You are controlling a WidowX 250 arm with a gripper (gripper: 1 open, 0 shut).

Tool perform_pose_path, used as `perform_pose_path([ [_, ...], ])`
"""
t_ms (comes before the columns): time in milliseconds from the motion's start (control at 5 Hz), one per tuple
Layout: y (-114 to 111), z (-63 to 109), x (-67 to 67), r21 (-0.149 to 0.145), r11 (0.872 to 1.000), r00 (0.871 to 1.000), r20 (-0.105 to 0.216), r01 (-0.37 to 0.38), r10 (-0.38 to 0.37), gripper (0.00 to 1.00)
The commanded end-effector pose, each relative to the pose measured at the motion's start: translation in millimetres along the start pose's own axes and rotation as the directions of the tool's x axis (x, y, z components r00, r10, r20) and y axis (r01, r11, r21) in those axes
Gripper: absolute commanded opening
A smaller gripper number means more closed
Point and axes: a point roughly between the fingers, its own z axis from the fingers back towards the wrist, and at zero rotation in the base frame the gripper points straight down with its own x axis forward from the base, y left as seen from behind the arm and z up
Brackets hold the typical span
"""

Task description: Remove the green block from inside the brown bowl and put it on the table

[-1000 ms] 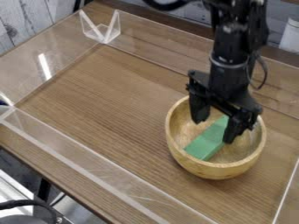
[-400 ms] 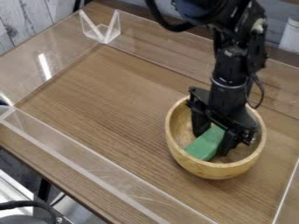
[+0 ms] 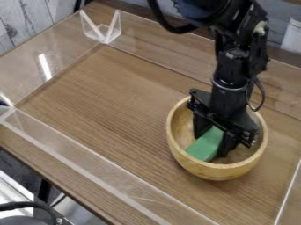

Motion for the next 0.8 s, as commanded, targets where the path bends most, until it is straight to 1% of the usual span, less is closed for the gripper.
perform_pose_path([
  [0, 2, 26.5, 6.3, -0.004, 1.0, 0.997, 0.074, -0.006, 0.007, 0.0],
  [400, 10, 53.0, 4.9, -0.005, 1.0, 0.992, 0.12, -0.027, 0.027, 0.0],
  [600, 16, 72.1, 5.4, -0.008, 0.999, 0.986, 0.157, -0.048, 0.048, 0.0],
])
